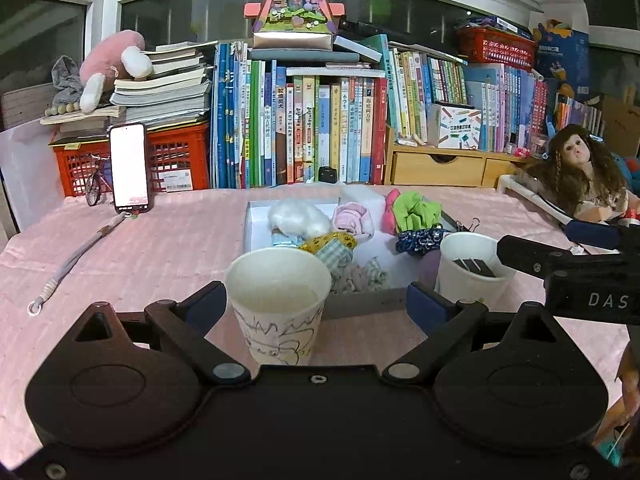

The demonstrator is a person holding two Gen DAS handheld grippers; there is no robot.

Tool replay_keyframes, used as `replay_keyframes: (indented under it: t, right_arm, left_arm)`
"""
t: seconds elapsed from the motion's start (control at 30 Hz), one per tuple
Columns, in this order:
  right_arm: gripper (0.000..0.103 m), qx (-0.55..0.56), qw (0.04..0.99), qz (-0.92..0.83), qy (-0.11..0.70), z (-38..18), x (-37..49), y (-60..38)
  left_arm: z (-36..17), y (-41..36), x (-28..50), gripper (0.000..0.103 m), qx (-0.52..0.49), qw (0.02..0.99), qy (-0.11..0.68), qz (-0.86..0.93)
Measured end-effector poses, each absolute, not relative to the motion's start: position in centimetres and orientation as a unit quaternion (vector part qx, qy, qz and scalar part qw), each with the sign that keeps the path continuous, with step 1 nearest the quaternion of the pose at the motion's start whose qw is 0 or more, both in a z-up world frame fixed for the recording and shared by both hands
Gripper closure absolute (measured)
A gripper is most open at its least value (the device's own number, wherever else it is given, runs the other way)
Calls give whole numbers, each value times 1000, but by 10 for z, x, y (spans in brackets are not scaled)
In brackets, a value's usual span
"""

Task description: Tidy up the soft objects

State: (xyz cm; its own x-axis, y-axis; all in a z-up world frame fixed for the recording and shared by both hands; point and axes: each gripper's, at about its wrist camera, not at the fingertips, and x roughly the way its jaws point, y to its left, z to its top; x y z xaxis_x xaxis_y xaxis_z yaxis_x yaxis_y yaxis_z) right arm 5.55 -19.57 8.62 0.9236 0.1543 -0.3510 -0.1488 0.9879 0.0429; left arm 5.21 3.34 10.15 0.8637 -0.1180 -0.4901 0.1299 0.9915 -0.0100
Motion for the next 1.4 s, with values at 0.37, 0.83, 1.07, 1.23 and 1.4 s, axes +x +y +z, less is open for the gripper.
replay_keyframes:
  t: [0.37, 0.83, 1.07, 1.23, 1.4]
  right_arm:
    - [0, 16, 977, 70, 201, 65, 46, -197]
    - [0, 27, 968, 62, 240, 32, 40, -192]
    - [0, 30, 962, 58, 264, 16, 43, -188]
    - [0, 33, 962, 51, 267, 12, 49, -186]
    - [0, 29, 966, 44, 253, 13, 50, -184]
  left_arm:
    - [83, 35, 41, 6, 7, 963, 263, -53]
    - [45, 37, 38, 6, -5, 953, 300, -33]
    - [24, 41, 48, 6, -12, 947, 319, -13]
    - [17, 40, 56, 6, -8, 949, 314, -1]
    - [17, 36, 61, 6, -1, 955, 296, -3]
